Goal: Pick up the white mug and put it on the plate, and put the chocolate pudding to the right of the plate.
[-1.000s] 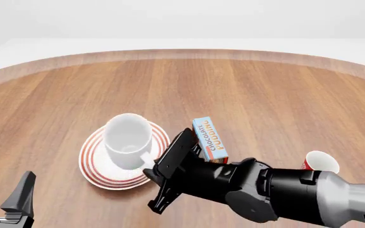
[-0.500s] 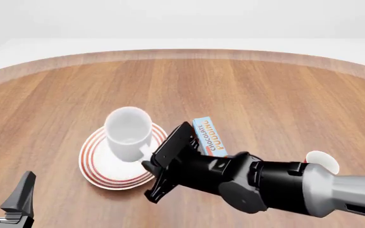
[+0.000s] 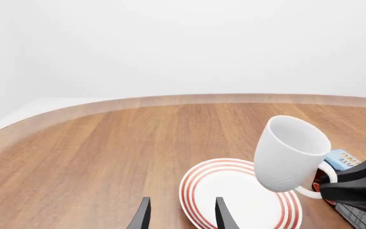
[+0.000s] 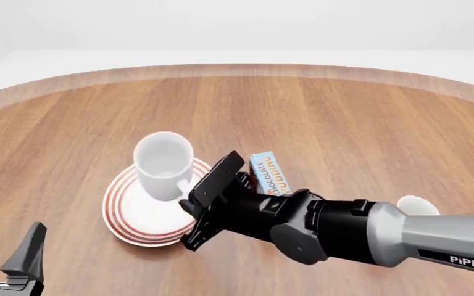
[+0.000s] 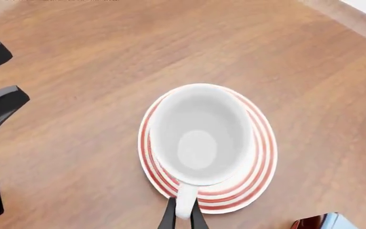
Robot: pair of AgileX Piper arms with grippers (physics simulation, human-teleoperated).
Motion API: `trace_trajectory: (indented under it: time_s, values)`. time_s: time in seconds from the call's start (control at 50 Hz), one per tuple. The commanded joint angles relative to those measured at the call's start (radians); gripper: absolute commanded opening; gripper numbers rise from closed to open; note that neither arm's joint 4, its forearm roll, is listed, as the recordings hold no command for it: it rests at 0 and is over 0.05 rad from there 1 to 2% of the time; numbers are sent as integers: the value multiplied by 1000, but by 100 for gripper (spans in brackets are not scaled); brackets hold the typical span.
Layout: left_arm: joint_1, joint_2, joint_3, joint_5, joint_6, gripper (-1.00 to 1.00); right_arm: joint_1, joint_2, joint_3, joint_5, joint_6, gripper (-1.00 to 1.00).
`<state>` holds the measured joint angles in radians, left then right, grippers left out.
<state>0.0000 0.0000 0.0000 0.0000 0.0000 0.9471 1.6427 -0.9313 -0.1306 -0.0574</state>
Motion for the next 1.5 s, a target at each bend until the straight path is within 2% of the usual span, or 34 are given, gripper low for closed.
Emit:
trace_trajectory:
  time_s: [0.02, 0.78, 1.5]
  values:
    - [0, 0, 0, 0, 0, 100, -11, 32, -28, -11, 8, -100]
    - [0, 0, 0, 0, 0, 100, -17, 140, -104, 3, 48, -100]
    - [0, 0, 0, 0, 0, 100, -27, 226, -128, -23, 88, -100]
